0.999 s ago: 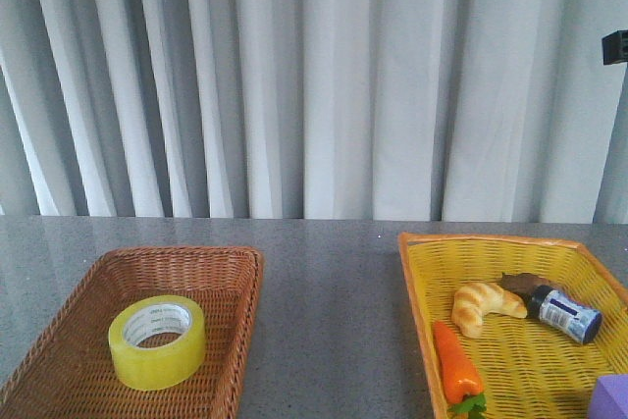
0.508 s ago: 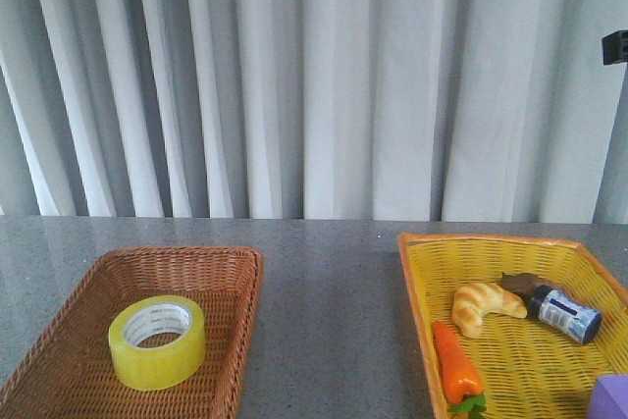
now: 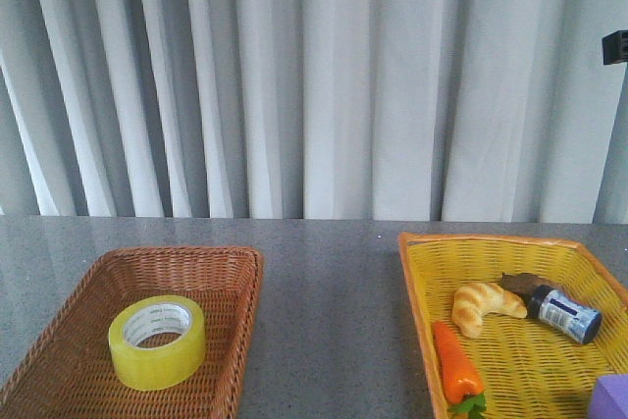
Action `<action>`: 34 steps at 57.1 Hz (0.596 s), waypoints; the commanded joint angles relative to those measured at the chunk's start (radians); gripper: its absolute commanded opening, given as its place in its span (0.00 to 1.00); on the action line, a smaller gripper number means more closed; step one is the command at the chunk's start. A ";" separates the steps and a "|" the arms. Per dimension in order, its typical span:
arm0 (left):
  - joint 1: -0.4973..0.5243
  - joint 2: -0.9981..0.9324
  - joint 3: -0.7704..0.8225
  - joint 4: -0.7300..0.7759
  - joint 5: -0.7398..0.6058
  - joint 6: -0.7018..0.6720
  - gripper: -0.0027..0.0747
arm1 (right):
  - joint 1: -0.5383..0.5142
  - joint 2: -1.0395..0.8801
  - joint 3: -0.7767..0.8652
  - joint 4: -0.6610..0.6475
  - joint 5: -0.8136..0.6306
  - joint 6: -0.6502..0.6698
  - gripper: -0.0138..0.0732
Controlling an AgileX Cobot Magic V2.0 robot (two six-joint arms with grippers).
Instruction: Transfer tape with both arms
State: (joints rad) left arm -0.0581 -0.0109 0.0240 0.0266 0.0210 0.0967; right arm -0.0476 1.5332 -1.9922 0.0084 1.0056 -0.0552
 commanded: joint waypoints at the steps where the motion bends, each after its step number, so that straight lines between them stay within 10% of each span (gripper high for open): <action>1: -0.003 -0.016 -0.007 -0.006 -0.067 -0.007 0.03 | -0.006 -0.032 -0.023 0.000 -0.069 -0.007 0.15; 34: -0.003 -0.016 -0.007 -0.006 -0.067 -0.007 0.03 | -0.006 -0.085 0.162 -0.024 -0.230 -0.010 0.15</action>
State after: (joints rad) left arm -0.0581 -0.0109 0.0240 0.0266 0.0218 0.0967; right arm -0.0476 1.5177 -1.9064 0.0000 0.9275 -0.0575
